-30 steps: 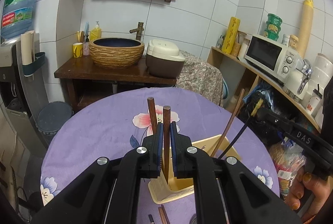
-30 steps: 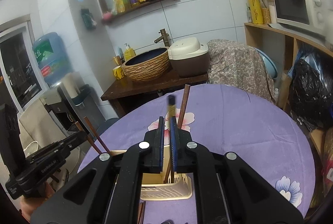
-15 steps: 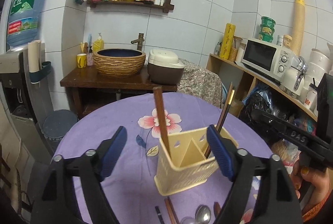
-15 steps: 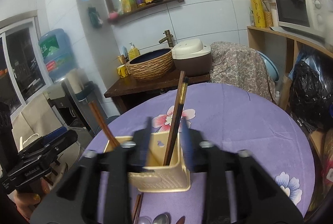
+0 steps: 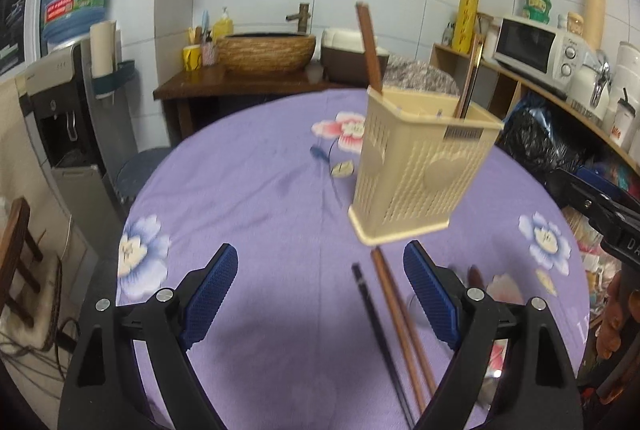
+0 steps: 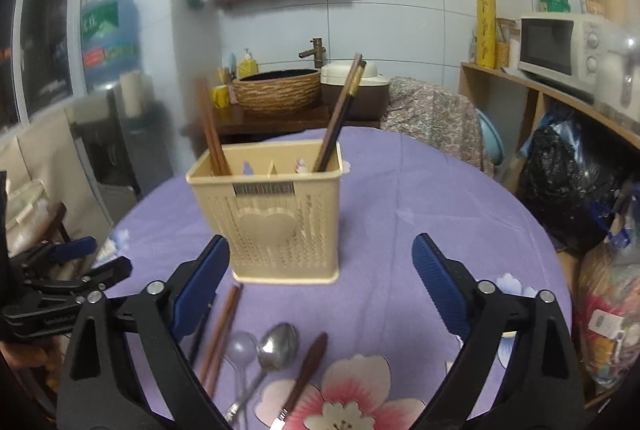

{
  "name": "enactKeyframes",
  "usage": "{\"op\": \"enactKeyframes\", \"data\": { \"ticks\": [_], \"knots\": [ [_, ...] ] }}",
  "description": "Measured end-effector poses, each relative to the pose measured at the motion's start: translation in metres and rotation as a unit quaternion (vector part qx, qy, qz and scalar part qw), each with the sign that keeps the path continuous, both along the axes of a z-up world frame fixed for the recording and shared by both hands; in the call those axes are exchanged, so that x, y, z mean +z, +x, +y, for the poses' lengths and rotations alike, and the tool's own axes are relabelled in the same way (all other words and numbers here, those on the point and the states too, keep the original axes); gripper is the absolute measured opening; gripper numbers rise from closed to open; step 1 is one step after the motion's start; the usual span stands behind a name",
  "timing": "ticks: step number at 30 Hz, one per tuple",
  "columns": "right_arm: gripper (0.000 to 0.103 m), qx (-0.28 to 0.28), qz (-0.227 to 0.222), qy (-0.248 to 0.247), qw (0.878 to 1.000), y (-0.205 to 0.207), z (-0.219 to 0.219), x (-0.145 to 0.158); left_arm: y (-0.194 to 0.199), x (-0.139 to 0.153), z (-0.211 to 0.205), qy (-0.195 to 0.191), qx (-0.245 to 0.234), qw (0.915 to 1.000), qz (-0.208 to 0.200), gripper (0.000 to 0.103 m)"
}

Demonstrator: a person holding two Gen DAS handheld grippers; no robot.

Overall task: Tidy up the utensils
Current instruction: 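Withdraw both tools back toward the remaining utensils, then grasp a black chopstick with the left tool while the right approaches a brown chopstick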

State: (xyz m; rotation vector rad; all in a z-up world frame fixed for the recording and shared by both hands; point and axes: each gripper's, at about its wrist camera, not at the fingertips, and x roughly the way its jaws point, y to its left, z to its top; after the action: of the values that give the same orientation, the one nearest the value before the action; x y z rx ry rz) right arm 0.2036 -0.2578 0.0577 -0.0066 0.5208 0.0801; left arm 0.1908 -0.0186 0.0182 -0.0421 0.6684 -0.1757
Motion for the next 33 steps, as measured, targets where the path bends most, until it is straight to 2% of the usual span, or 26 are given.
{"op": "enactKeyframes", "data": {
  "ticks": [3, 10, 15, 26, 30, 33],
  "knots": [
    [0.095, -0.011, 0.017, 0.000, 1.000, -0.011, -0.004, -0.019, -0.010, -0.017, 0.006, 0.002, 0.005, 0.9998, 0.020, 0.082],
    [0.097, -0.049, 0.040, -0.011, 0.998, -0.041, -0.013, -0.058, -0.032, -0.045, 0.014, 0.002, 0.012, 0.9985, 0.053, 0.070],
    [0.097, -0.062, 0.057, 0.003, 0.996, -0.054, -0.021, -0.078, -0.042, -0.060, 0.009, -0.015, 0.001, 0.9970, 0.076, 0.063],
    [0.097, -0.059, 0.062, 0.006, 0.996, -0.060, -0.016, -0.079, -0.029, -0.072, -0.041, -0.009, -0.052, 0.9934, 0.102, 0.047],
    [0.097, -0.060, 0.066, 0.006, 0.996, -0.060, -0.016, -0.078, -0.022, -0.079, -0.052, 0.016, -0.047, 0.9929, 0.108, 0.039],
    [0.097, -0.060, 0.065, 0.007, 0.996, -0.060, -0.016, -0.077, -0.018, -0.079, -0.054, 0.028, -0.043, 0.9932, 0.105, 0.037]
  ]
}}
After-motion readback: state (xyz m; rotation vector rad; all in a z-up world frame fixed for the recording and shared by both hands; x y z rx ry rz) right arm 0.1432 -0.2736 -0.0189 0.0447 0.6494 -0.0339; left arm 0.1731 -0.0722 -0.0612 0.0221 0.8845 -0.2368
